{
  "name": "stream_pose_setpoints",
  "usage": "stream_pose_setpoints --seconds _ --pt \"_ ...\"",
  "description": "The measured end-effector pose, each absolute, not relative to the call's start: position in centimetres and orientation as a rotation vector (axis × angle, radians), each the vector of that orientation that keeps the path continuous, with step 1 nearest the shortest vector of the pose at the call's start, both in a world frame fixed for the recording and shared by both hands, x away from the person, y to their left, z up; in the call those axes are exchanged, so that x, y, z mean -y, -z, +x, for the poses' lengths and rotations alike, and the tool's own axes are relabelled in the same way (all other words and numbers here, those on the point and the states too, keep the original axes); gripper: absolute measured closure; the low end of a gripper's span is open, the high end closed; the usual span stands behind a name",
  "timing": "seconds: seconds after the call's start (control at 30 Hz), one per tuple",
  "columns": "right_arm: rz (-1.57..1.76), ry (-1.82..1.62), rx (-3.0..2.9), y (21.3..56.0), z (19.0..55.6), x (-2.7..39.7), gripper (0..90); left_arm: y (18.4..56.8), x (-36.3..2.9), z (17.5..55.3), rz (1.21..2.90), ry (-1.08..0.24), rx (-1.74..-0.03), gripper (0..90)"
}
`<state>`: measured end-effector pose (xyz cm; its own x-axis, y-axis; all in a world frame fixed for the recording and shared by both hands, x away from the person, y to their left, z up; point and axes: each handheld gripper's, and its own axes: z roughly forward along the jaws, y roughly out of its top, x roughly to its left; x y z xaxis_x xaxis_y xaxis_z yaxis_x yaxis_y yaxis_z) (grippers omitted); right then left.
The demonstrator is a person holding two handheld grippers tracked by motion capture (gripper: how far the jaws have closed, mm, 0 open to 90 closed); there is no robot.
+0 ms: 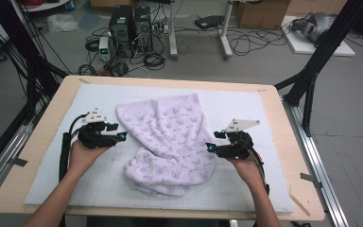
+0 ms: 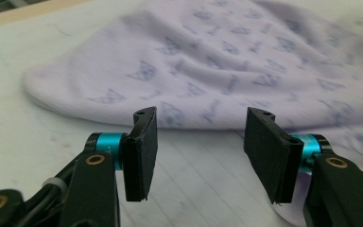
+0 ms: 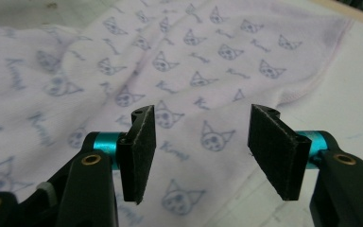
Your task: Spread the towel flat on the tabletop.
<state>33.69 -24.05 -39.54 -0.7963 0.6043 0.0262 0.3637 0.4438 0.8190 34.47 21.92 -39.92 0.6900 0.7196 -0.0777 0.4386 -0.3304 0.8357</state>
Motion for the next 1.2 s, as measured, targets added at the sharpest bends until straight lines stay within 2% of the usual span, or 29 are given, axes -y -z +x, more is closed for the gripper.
stream_pose_setpoints --seconds 0.13,0.4,0.63,0.8,0.9,1.03,1.2 --pt "0.842 -1.319 -2.417 40.7 31.9 24.1 41.4 40.7 -21.6 32.4 1.945 -0.349 -0.855 44.0" --pt "0.777 -1.295 -2.502 42.2 30.2 23.4 41.4 41.8 -19.7 30.3 1.996 -0.263 -0.737 43.3" --pt "0.798 -1.208 -2.528 43.2 31.4 22.8 42.3 44.2 -17.8 33.5 2.093 -0.169 -0.795 57.0" --pt "0.809 -1.174 -2.536 43.7 32.2 22.7 43.9 44.4 -16.8 33.6 2.120 -0.181 -0.759 59.7" --pt "0.802 -1.117 -2.568 44.1 32.3 22.2 44.0 43.7 -17.1 33.5 2.066 -0.189 -0.745 55.3" --pt "0.789 -1.087 -2.573 44.2 32.2 22.0 44.0 43.5 -17.0 33.4 2.075 -0.195 -0.725 56.2" --pt "0.791 -1.073 -2.575 44.2 32.2 21.9 43.7 44.7 -15.9 33.7 2.151 -0.193 -0.713 64.8"
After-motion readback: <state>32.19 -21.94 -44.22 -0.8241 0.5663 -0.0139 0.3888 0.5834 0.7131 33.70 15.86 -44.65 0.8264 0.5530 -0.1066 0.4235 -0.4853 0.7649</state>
